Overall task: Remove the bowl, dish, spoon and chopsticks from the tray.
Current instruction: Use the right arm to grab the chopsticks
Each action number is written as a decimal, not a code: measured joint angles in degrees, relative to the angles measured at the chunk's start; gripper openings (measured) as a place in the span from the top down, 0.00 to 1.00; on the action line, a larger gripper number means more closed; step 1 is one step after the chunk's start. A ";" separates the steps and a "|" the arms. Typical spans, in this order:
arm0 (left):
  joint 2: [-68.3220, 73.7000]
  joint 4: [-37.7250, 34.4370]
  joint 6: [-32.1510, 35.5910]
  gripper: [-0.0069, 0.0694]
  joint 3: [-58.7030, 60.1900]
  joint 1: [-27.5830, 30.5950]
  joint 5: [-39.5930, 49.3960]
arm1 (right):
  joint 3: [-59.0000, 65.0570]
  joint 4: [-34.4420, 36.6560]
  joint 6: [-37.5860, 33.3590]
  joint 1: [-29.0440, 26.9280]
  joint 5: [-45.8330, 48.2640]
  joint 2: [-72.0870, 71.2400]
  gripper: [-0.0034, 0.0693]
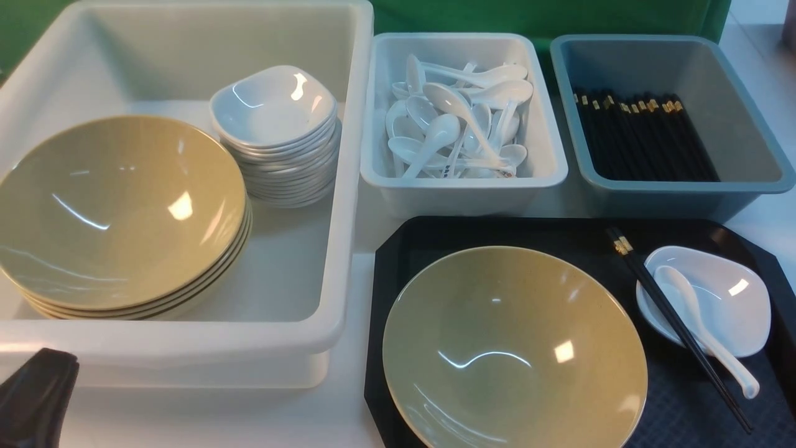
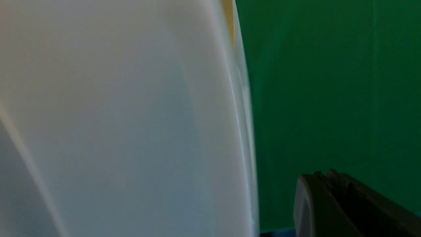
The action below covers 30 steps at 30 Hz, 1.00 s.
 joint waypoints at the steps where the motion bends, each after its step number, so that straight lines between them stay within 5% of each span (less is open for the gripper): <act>1: 0.00 -2.18 -0.44 0.92 0.00 0.00 -0.41 | 0.00 1.95 3.65 0.00 0.00 0.00 0.63; 4: 0.00 -4.79 0.57 0.92 0.00 0.00 -1.32 | 0.00 4.19 6.08 0.00 0.00 0.00 0.63; 10: 0.00 -5.44 6.95 0.92 0.00 0.00 0.27 | 0.00 4.88 -2.75 0.10 0.05 0.00 0.63; 13: 0.00 -5.24 16.04 0.92 -2.97 0.00 3.73 | 0.00 6.78 -6.19 0.75 0.45 0.00 0.63; 18: 0.89 -2.96 37.17 0.92 -14.87 0.00 9.88 | -6.57 7.12 -21.52 2.85 2.88 0.60 0.66; 22: 10.18 5.50 43.90 0.92 -26.06 0.00 20.12 | -18.29 3.55 -34.86 3.61 5.83 9.16 0.83; 23: 16.30 12.33 44.54 0.92 -32.04 0.00 27.24 | -24.96 0.65 -41.33 3.66 10.61 15.92 0.89; 30: 35.51 33.74 44.96 0.92 -53.53 -0.75 53.58 | -47.08 -5.90 -56.55 4.35 34.34 40.41 0.91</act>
